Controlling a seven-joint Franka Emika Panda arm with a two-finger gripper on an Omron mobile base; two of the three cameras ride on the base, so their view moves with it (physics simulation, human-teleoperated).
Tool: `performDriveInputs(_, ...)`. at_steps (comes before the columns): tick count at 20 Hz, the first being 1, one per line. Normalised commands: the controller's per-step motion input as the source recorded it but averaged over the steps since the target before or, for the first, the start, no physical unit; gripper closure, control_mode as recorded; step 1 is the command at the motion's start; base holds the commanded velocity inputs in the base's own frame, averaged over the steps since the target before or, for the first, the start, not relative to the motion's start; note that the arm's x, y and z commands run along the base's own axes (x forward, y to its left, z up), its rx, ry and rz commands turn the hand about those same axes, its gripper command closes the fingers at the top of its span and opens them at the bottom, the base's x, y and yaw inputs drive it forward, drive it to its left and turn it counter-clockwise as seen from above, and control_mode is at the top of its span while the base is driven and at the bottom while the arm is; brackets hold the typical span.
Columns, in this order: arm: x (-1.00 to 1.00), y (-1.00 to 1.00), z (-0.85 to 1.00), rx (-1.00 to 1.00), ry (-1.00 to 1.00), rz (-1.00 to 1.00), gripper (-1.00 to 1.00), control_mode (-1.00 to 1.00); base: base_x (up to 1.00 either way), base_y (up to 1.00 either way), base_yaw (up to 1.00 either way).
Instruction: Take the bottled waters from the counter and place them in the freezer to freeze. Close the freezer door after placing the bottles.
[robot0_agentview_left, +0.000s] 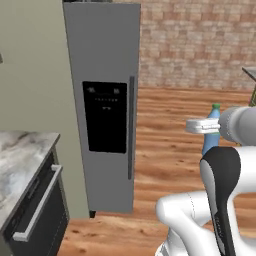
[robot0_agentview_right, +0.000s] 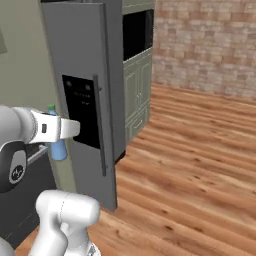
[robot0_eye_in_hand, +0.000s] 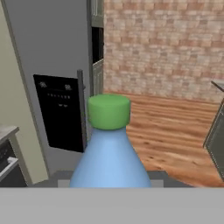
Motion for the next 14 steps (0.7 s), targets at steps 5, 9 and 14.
performDriveInputs(5, 0.00, 0.00, 0.00, 0.00, 0.00, 0.00, 1.00, 1.00, -0.13, -0.18, -0.46)
performDriveInputs(9, 0.00, 0.00, 0.00, 0.00, 0.00, 0.00, 1.00, 1.00, -0.09, -0.28, -0.45)
performDriveInputs(14, 0.00, 0.00, 0.00, 0.00, 0.00, 0.00, 1.00, 1.00, -0.17, -0.37, -0.43)
